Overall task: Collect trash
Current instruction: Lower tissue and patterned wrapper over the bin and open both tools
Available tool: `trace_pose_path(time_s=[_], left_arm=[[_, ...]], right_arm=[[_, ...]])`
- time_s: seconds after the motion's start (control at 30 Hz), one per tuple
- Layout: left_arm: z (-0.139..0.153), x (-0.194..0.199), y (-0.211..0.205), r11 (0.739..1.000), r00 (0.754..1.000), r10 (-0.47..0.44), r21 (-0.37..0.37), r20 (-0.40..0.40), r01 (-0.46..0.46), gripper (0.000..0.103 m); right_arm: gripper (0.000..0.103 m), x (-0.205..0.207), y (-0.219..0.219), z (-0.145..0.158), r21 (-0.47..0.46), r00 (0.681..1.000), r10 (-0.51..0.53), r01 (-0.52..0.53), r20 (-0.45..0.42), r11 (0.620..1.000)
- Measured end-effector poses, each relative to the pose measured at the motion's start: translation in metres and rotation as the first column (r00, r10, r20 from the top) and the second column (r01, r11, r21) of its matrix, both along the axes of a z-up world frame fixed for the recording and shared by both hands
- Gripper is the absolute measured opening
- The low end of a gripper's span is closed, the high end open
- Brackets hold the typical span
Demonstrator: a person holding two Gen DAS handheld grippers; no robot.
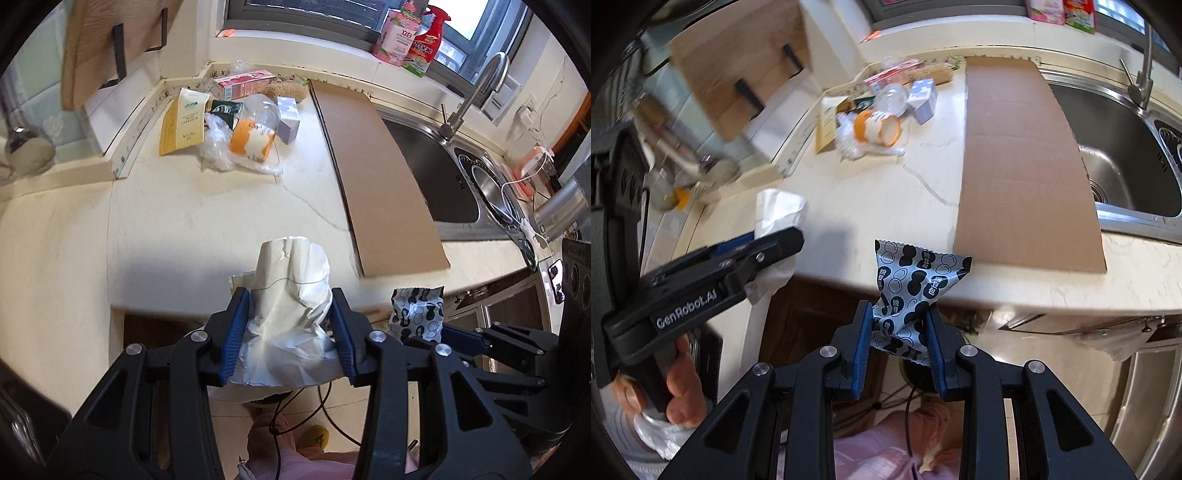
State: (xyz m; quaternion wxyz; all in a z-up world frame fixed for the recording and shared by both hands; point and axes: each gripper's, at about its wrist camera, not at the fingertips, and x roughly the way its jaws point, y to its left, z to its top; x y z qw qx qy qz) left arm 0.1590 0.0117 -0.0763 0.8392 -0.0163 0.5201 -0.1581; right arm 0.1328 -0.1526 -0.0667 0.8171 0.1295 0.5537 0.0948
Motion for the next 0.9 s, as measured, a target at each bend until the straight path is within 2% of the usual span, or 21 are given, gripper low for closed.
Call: trace_pose_path(time_s=[0.27,0.47,0.7,0.9], left_arm=[[-0.027,-0.076,-0.01,0.999,0.999,0.016,0.035,-0.052,-0.014,0.04],[-0.064,-0.123,-0.013,0.998,0.997,0.021,0.068,-0.076,-0.016,0.04],[-0.137,-0.147,-0.013,0.998,0.991,0.026,0.062,-0.134,-0.017,0.041],[-0.224,-0.142,-0.011,0.997,0.983,0.029,0.071,-0.18,-0.017,0.041]], right_arm=[[0.028,-0.056,-0.015,-0.019,0.048,0.999,0.035,-0.033,-0.031,0.998],[0.028,-0.088,-0.03,-0.066,0.105,0.999,0.005,0.0,-0.045,0.994],[0.028,-0.113,-0.043,-0.146,0.147,0.994,-0.033,0.048,-0.107,0.988],[0.028,-0.114,-0.043,-0.221,0.133,0.992,-0.036,0.052,-0.119,0.99]])
